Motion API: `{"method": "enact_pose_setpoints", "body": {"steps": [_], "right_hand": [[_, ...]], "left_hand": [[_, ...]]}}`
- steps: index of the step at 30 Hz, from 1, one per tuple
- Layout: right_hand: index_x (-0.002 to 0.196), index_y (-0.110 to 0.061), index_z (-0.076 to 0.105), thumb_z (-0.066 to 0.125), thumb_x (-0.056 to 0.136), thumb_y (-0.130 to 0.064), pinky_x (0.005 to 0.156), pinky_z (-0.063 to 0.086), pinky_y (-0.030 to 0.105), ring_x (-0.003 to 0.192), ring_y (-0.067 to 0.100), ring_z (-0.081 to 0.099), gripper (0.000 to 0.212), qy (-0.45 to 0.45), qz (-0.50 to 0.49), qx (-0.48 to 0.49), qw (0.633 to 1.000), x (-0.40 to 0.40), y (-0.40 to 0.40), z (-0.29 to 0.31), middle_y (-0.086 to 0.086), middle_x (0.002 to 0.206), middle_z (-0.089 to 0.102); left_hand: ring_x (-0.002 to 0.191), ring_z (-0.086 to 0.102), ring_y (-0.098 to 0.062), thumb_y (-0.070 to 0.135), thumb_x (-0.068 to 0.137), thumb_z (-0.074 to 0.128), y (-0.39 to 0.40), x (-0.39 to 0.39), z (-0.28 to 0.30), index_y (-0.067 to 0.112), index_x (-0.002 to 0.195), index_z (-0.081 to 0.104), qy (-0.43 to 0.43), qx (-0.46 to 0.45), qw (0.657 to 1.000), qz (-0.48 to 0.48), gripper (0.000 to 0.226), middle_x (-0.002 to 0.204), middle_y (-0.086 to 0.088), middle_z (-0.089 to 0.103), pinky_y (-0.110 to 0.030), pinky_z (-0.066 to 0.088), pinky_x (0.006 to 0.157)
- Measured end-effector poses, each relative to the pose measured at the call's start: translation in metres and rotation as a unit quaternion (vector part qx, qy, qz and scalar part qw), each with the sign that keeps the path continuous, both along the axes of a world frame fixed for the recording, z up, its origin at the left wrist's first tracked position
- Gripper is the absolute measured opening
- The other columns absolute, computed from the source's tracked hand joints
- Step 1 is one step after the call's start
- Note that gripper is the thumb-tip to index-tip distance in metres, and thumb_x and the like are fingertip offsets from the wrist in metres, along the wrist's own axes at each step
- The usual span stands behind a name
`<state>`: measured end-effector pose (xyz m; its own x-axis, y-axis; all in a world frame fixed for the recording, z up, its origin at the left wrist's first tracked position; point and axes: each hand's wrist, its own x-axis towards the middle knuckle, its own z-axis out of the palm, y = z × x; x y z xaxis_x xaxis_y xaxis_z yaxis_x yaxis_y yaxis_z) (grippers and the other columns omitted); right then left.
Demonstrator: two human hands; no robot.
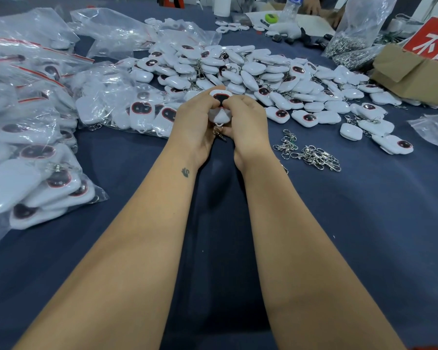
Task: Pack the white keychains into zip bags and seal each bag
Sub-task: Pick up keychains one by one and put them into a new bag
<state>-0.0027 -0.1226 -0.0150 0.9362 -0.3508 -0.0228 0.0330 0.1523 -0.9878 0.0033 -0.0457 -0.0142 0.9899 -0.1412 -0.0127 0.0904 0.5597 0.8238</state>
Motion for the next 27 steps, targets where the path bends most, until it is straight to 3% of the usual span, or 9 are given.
{"method": "enact_pose_setpoints", "body": {"steps": [6,14,16,20,24,27], "right_hand": [[0.087,-0.006,0.066,0.062,0.086,-0.012,0.073,0.045,0.039,0.075,0.022,0.055,0.008,-0.003,0.003,0.006,1.000,-0.003,0.000,0.000,0.008,0.077,0.064],[0.087,-0.006,0.066,0.061,0.085,-0.010,0.071,0.047,0.039,0.071,0.020,0.057,0.006,-0.008,0.007,0.014,1.000,-0.005,0.000,0.001,0.003,0.066,0.065],[0.086,-0.006,0.065,0.061,0.085,-0.009,0.071,0.047,0.039,0.072,0.021,0.057,0.005,-0.007,0.006,0.014,1.000,-0.006,0.001,0.002,0.005,0.069,0.064],[0.073,-0.011,0.059,0.059,0.086,-0.006,0.060,0.045,0.032,0.070,0.020,0.052,0.014,-0.030,0.007,0.030,0.999,-0.011,0.001,0.006,0.006,0.070,0.059],[0.070,-0.016,0.057,0.057,0.088,-0.003,0.058,0.040,0.019,0.065,0.011,0.049,0.022,-0.092,-0.021,0.064,0.993,-0.016,0.001,0.010,0.000,0.069,0.056],[0.062,-0.022,0.055,0.060,0.087,-0.006,0.058,0.036,0.015,0.057,0.004,0.044,0.030,-0.081,-0.062,0.087,0.991,-0.017,-0.004,0.013,-0.012,0.058,0.051]], "left_hand": [[0.066,0.064,-0.016,-0.002,0.093,0.052,-0.002,0.001,0.000,-0.008,0.122,0.062,0.009,0.021,0.999,0.024,0.032,0.079,-0.010,0.067,-0.021,0.048,0.051],[0.055,0.063,-0.012,-0.005,0.093,0.051,-0.002,-0.001,0.002,-0.009,0.120,0.062,0.015,0.029,0.999,0.034,0.029,0.062,-0.002,0.067,-0.020,0.046,0.048],[0.055,0.063,-0.013,-0.004,0.093,0.051,-0.002,-0.002,0.002,-0.006,0.116,0.064,0.015,0.026,0.999,0.035,0.027,0.062,-0.002,0.067,-0.020,0.046,0.048],[0.060,0.062,-0.014,0.001,0.090,0.049,0.000,-0.005,0.003,0.006,0.087,0.068,0.014,0.001,0.999,0.030,0.020,0.071,-0.005,0.065,-0.021,0.046,0.049],[0.079,0.071,-0.012,0.011,0.093,0.050,0.005,-0.007,0.010,0.010,0.094,0.070,-0.012,0.016,0.999,0.039,0.020,0.087,-0.001,0.075,-0.023,0.056,0.069],[0.074,0.072,-0.014,0.006,0.091,0.049,0.013,-0.007,0.017,0.013,0.090,0.071,-0.032,0.037,0.988,0.149,0.023,0.084,-0.001,0.076,-0.023,0.053,0.057]]}}
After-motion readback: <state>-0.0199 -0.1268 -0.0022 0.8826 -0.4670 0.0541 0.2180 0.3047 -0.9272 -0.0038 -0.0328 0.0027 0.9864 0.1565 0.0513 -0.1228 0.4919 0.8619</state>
